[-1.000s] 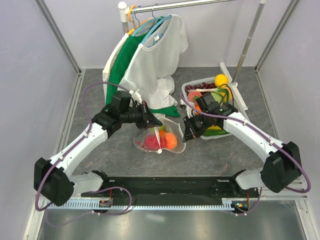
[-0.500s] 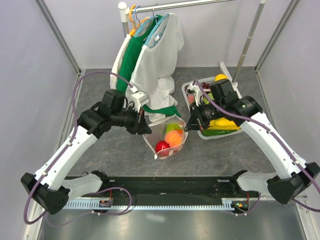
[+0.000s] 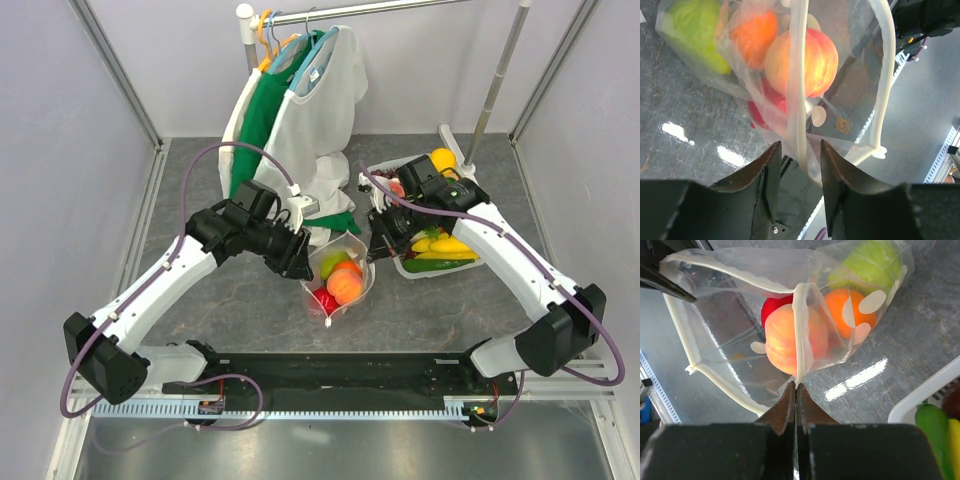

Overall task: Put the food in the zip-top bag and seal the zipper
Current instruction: Adjust the zipper food storage bag at the center of the board.

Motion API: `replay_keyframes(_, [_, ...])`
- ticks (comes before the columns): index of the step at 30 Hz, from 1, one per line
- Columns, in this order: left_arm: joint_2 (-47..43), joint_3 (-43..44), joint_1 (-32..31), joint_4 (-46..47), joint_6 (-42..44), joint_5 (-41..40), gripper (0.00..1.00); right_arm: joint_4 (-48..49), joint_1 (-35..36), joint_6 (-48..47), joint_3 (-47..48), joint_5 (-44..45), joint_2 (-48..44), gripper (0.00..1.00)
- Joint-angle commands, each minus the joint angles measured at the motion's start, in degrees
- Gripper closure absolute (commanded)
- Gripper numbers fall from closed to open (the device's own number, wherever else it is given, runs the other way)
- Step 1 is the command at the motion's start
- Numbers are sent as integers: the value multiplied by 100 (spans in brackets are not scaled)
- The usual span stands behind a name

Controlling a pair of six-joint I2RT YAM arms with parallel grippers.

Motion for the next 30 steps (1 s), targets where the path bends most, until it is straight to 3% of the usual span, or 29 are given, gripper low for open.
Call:
replay_keyframes(1, [45, 138, -11, 341, 48, 11, 69, -148, -5, -275, 655, -59, -180, 100])
replay_keyframes(3, [63, 366, -20, 201, -5, 343, 80, -620, -31, -450, 919, -33, -118, 100])
replay_keyframes(5, [28, 525, -46, -19, -84, 1087, 81, -1008, -101, -617, 1516, -24, 48, 100])
replay_keyframes(8, [-104, 605, -204, -54, -225, 1512, 87, -1624, -119, -1022, 2062, -129, 381, 100])
replay_keyframes(12, [229, 561, -204, -72, -478, 1865, 98, -1660, -119, -1408, 2054, 19, 988, 100])
replay_keyframes(18, [634, 569, -117, 350, -998, 1646, 98, -862, -119, -1182, 2439, 327, 1578, 100])
replay_keyframes(21, [792, 684, 111, 376, -1303, 1523, 98, -764, -128, -1031, 2878, 643, 1675, 76])
replay_keyframes(22, [810, 666, 208, 420, -1445, 1566, 98, -764, -189, -1040, 2958, 792, 1623, 55])
replay_keyframes(25, [819, 456, 612, 745, -1850, 1777, 98, -624, -496, -1101, 3047, 1012, 1342, 16])
replay_keyframes(28, [696, 236, 745, 1060, -1983, 1822, 98, -544, -917, -1356, 3117, 1250, 1192, 3])
replay_keyframes(30, [556, 87, 745, 1306, -2070, 1830, 98, -535, -1259, -1619, 3249, 1522, 1218, 2])
